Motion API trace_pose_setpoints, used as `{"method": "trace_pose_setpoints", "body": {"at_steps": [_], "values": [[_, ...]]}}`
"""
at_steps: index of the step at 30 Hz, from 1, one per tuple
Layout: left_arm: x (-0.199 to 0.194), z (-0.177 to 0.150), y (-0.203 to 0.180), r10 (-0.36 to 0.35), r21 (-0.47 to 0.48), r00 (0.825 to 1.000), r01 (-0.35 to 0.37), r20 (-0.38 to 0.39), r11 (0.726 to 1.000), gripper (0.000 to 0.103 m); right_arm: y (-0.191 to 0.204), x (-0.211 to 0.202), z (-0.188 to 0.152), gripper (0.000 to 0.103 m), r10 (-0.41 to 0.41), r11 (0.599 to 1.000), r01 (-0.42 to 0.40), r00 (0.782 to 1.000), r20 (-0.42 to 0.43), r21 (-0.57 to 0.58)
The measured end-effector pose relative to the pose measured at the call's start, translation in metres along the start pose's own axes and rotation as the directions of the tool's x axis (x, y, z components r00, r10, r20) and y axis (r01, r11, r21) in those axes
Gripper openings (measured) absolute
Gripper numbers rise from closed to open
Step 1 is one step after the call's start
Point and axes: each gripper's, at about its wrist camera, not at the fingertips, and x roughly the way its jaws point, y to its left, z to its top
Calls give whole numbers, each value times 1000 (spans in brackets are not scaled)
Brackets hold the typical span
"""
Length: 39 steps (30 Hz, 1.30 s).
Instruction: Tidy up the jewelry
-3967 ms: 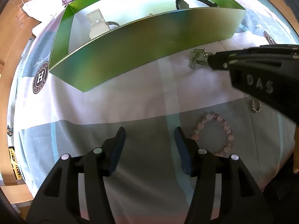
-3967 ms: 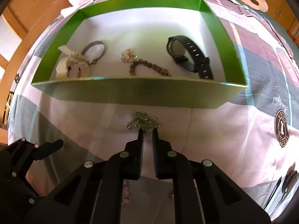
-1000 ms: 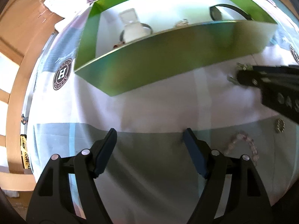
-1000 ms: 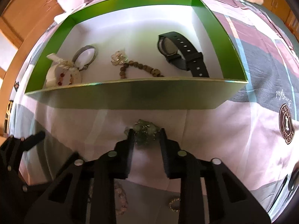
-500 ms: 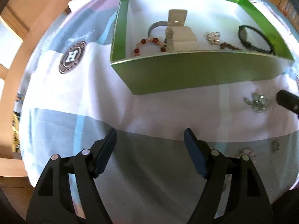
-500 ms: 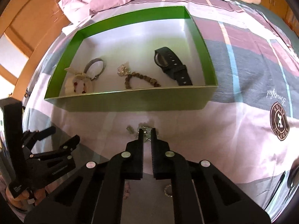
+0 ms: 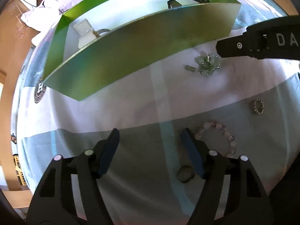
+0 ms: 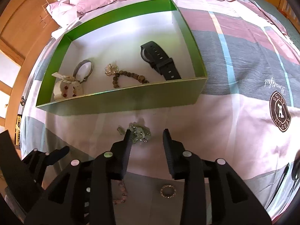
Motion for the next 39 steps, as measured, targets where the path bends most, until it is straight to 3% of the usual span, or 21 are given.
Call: {"method": "trace_pose_setpoints", "body": {"at_steps": [2,5,8,12,15,18,19,21,26,28,30,34,37,39], "values": [[-2,1,1,-6,-3,1000,6,7,1000,48,1,2,-1,35,-5,1000,5,1000,-3,-9],[-1,2,15,8,-28,1000,-7,7,1000,15,3,7,-1,35,-18,1000,17,1000,-10,-14],[4,5,39,-3,-120,1000,1,-13,993,2,3,10,-2,35,-25,1000,25,1000,-12,-14],[12,7,79,9,-242,999,-18,-36,970,2,6,14,-1,35,-31,999,30,999,-17,-23],[11,5,91,-68,-264,997,57,-32,963,3,7,15,-1,37,-31,999,31,999,-20,-19],[0,5,74,-214,-168,977,211,2,963,14,6,14,0,40,-34,999,34,999,-15,-12],[-4,2,65,-228,-127,974,226,5,966,15,5,14,0,41,-35,999,35,999,-16,-10],[-4,-1,51,-236,-69,972,235,-4,969,26,5,15,0,41,-40,999,40,999,-20,-3],[8,-2,28,-185,6,982,185,-36,983,30,8,17,-1,41,-42,999,41,999,-28,-18],[8,0,33,-192,-17,981,192,-36,981,27,10,18,-2,41,-43,999,43,999,-28,-25],[5,-2,38,-184,-54,982,181,-39,982,12,10,19,-2,41,-47,999,46,999,-27,-27],[7,1,70,-244,-134,969,237,-32,962,10,6,18,-1,41,-46,999,46,999,-27,-13],[0,0,71,-314,-96,949,310,-22,946,19,5,17,0,41,-42,999,42,999,-28,-4],[-12,-8,51,-339,-46,941,338,-19,940,32,7,17,-1,41,-42,999,42,999,-28,-7]]}}
